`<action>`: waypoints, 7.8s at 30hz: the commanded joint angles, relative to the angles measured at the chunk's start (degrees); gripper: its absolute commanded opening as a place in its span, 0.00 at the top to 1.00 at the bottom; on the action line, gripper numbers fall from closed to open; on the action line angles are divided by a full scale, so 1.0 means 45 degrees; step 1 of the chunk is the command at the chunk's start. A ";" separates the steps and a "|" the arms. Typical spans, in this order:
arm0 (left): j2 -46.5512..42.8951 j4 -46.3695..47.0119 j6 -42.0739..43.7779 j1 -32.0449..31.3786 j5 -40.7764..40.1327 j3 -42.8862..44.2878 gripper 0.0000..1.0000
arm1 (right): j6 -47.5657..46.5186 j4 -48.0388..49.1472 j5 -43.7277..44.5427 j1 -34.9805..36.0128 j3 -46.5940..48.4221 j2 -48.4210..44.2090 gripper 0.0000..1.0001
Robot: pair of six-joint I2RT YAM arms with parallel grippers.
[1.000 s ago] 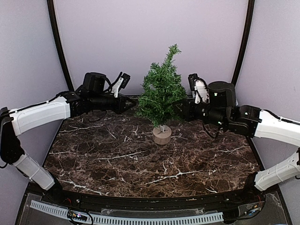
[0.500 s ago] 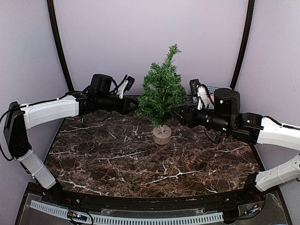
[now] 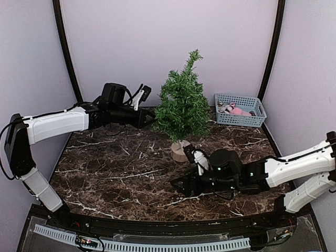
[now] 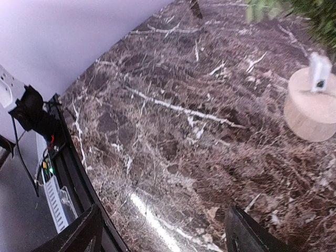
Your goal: Decorate the small christmas tree
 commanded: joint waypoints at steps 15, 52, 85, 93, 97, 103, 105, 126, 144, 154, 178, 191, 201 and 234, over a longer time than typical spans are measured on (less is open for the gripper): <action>-0.0025 0.0202 -0.0012 0.0080 -0.0040 0.0297 0.97 | 0.0165 -0.0364 -0.1865 0.0998 0.3884 0.5490 0.91; -0.8024 -0.0601 -0.1420 -0.0136 -0.0241 -0.4224 0.01 | -0.0306 -0.2539 0.2294 0.0466 0.6189 0.1910 1.00; -0.4124 -0.5420 0.4073 -0.2221 0.1542 0.1417 1.00 | -0.1385 -0.3909 -0.0542 -0.0632 0.7937 0.1465 0.95; -0.4618 -0.3046 0.2870 -0.2212 0.2989 0.0949 1.00 | -0.1315 0.1193 -0.0599 -0.0628 0.5166 0.1034 0.63; -0.4680 -0.2635 0.2498 -0.2207 0.2640 0.1032 1.00 | -0.1452 0.2818 0.0155 -0.0593 0.4243 0.1137 0.62; -0.5047 -0.1334 0.1234 -0.2207 0.1969 0.0657 1.00 | -0.1199 0.4524 0.0692 -0.0575 0.3259 0.1520 0.63; -0.5149 -0.0808 0.0786 -0.2207 0.1922 0.0470 1.00 | -0.1051 0.5031 0.0857 -0.0578 0.3044 0.1716 0.64; -0.5680 0.0988 -0.1515 -0.1389 0.0228 -0.0052 1.00 | -0.0569 0.6229 0.1180 -0.0455 0.1403 0.1598 1.00; -0.4849 0.3189 -0.2412 -0.0001 0.2253 -0.1050 1.00 | -0.1508 -0.0866 0.3421 0.0184 0.2207 -0.4032 0.83; -0.5092 0.3344 -0.2682 0.0038 0.4098 -0.0674 1.00 | -0.1366 0.3829 0.2316 0.0410 0.1811 -0.0781 0.44; -0.5558 0.3124 -0.3300 0.0058 0.6245 0.0011 1.00 | -0.1838 0.7156 0.6396 0.0535 0.3908 0.3676 0.33; -0.5737 0.2790 -0.3008 0.0097 0.5712 0.0119 1.00 | -0.2714 0.7282 0.5725 0.0447 0.3762 0.3378 1.00; -0.6033 0.1650 -0.2377 0.0316 0.2477 -0.0147 1.00 | -0.3009 0.4531 0.7482 0.0511 0.2417 -0.0909 1.00; -0.0095 0.1966 -0.3346 0.0644 0.4436 0.6363 1.00 | -1.0942 -0.3965 1.0842 -0.4130 1.3719 0.0435 1.00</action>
